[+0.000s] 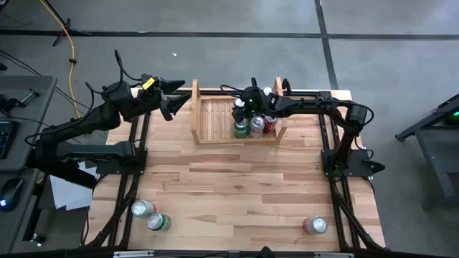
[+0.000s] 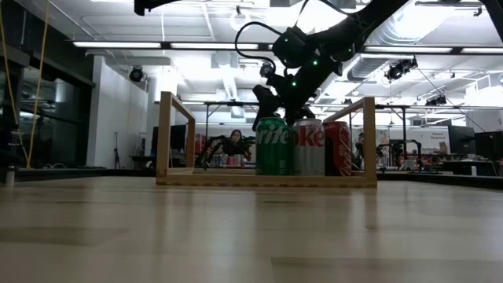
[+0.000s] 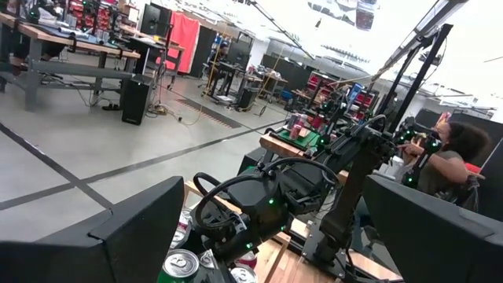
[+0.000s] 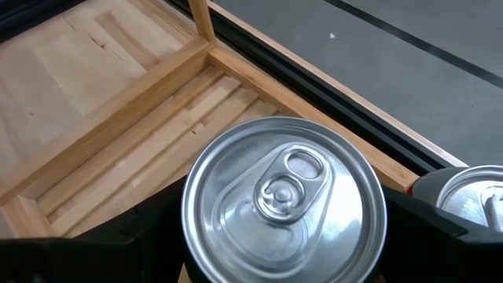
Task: Place canned beverage on shelf
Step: Put the right green soda can on the shelf aligned with the other green soda can on the shelf
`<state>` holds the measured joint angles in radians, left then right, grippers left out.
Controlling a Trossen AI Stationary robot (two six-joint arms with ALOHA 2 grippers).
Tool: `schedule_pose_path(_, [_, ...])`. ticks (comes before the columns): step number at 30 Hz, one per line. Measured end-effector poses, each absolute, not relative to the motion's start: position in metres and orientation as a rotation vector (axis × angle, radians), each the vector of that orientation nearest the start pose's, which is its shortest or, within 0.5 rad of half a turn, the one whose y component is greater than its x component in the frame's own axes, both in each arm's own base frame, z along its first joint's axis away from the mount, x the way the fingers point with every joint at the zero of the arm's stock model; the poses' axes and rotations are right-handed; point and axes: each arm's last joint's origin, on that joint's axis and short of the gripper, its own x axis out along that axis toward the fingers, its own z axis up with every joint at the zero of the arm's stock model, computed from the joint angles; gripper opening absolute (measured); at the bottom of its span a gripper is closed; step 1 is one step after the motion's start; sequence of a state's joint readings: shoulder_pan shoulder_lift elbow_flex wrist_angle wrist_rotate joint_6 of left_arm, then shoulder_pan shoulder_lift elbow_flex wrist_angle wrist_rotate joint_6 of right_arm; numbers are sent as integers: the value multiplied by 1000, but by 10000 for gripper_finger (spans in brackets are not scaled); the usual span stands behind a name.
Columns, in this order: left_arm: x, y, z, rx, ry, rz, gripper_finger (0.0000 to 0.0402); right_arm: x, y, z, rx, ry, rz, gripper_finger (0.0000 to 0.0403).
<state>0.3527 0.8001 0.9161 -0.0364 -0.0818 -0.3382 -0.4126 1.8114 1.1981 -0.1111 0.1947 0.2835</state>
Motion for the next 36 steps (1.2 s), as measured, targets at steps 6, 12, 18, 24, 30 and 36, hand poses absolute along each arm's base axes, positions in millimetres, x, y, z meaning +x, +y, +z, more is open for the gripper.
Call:
schedule_pose_path(6, [158,61,389,-322,-152,417,383,355,-161,204,343,649,-681,311])
schedule_pose_path(12, [158,61,389,-321,-152,417,383,354,-161,203,344,653,-681,311])
schedule_pose_path(18, [158,61,389,-321,-152,417,383,354,-161,203,347,655,-682,311])
schedule_pose_path(24, [158,61,389,-321,-152,417,383,354,-161,202,348,657,-682,311])
schedule_pose_path(30, [158,61,389,-304,-149,418,383,354,-161,202,349,665,-681,311])
schedule_pose_path(36, [158,61,389,-296,-147,419,383,354,-161,201,352,665,-682,322])
